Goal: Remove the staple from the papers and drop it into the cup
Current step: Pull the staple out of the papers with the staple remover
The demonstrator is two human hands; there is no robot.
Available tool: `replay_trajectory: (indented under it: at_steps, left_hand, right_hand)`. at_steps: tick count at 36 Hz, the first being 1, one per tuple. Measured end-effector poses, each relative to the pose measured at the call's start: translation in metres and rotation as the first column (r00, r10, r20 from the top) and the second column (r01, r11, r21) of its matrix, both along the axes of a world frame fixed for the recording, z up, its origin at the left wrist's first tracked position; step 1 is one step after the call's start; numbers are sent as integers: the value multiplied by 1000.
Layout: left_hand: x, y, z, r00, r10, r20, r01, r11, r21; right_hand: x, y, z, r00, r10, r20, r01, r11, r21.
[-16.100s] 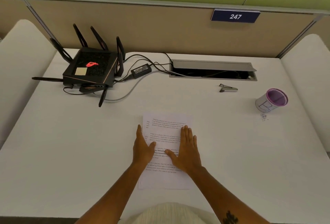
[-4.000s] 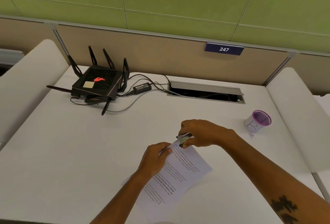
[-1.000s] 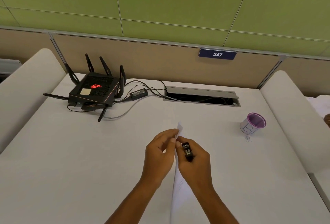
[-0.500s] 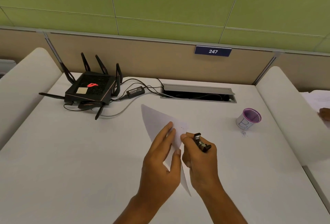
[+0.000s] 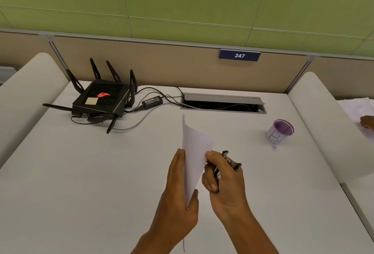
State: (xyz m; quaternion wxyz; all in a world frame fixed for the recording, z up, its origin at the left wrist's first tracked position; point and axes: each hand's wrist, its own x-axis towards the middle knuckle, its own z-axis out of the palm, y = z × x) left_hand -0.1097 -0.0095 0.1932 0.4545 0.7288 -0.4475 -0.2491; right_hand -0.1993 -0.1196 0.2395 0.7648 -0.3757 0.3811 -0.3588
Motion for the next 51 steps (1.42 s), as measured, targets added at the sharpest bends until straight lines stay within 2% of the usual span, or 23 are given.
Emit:
replay_trajectory:
  at_steps: [3, 8, 12, 15, 17, 20, 26, 34, 43, 51]
  left_hand:
    - [1, 1, -2, 990, 101, -99, -99, 995, 32]
    - [10, 8, -2, 976, 190, -106, -190, 982, 9]
    - [21, 11, -3, 957, 247, -153, -248, 969, 11]
    - [33, 11, -11, 936, 270, -226, -274, 962, 15]
    - [42, 11, -15, 918, 279, -281, -280, 959, 36]
    - [55, 8, -22, 880, 321, -349, -318, 946, 67]
    - [76, -1, -34, 811, 357, -463, -319, 934, 162]
    - [104, -16, -54, 705, 312, -637, -258, 949, 180]
    - [131, -38, -88, 751, 364, -551, -287, 931, 224]
    - [167, -74, -115, 797, 411, -443, -318, 908, 271]
  right_hand:
    - [1, 2, 0, 1000, -4, 10, 4, 1000, -1]
    - [-1, 3, -6, 998, 46, -35, -49, 993, -109]
    - [-7, 2, -16, 982, -24, -186, -28, 960, -277]
    - [-15, -5, -35, 924, -184, -335, 71, 944, -323]
    - [-21, -10, -47, 885, -234, -404, 92, 936, -339]
    - [-26, -18, -60, 877, -205, -435, 73, 951, -302]
    - [-29, -28, -73, 894, -46, -446, -1, 995, -104]
    - [-16, -35, -89, 889, -63, -453, 42, 997, -57]
    - [14, -63, -125, 869, -66, -491, 79, 997, 5]
    - [62, -98, -157, 837, -62, -544, 65, 998, -13]
